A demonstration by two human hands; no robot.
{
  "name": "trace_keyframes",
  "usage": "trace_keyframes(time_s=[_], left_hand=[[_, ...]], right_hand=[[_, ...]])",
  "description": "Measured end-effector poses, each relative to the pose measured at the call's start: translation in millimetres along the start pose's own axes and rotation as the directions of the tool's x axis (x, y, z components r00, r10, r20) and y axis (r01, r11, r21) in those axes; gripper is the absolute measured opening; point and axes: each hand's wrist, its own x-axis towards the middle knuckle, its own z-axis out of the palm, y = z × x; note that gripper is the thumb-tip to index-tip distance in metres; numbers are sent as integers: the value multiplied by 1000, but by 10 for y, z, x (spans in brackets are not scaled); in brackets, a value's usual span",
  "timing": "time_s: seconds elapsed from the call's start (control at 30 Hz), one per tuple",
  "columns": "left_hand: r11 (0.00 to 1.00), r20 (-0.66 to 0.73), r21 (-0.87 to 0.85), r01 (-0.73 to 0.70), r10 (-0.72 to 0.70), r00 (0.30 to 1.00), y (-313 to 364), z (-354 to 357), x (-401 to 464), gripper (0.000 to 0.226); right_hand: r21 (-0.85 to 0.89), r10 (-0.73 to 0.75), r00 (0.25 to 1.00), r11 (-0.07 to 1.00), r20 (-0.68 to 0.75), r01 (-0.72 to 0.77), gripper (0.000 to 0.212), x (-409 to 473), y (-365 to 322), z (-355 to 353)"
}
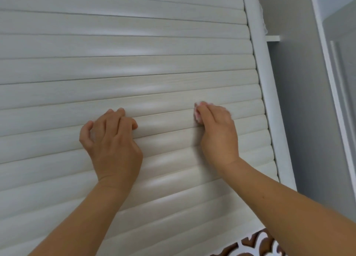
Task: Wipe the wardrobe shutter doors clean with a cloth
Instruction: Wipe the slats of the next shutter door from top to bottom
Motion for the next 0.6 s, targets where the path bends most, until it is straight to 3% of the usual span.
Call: trace_keyframes(time_s=[0.13,0.2,0.3,0.43,0.5,0.6], left_hand=[[994,49,-30,106,-104,993,130,28,-20,36],[991,73,-37,129,-126,989,143,25,-33,36],[994,84,-23,111,-109,991,114,5,-50,34],[995,88,-18,98,-96,992,106,-10,-48,32],[993,94,-20,113,-110,989,124,-6,-42,32],[991,104,-20,132,-129,986,154,9,-46,32]], right_hand=[[-30,-221,973,974,68,223,40,74,-100,-4],[-30,-253,964,966,88,256,37,102,103,-76],[-27,-42,995,999,95,45,40,137,550,-263],[-49,253,960,967,117,-249,52,149,722,-342],[-4,247,966,969,73,-248,47,152,548,-293],[36,29,996,999,80,-32,31,102,133,-110]])
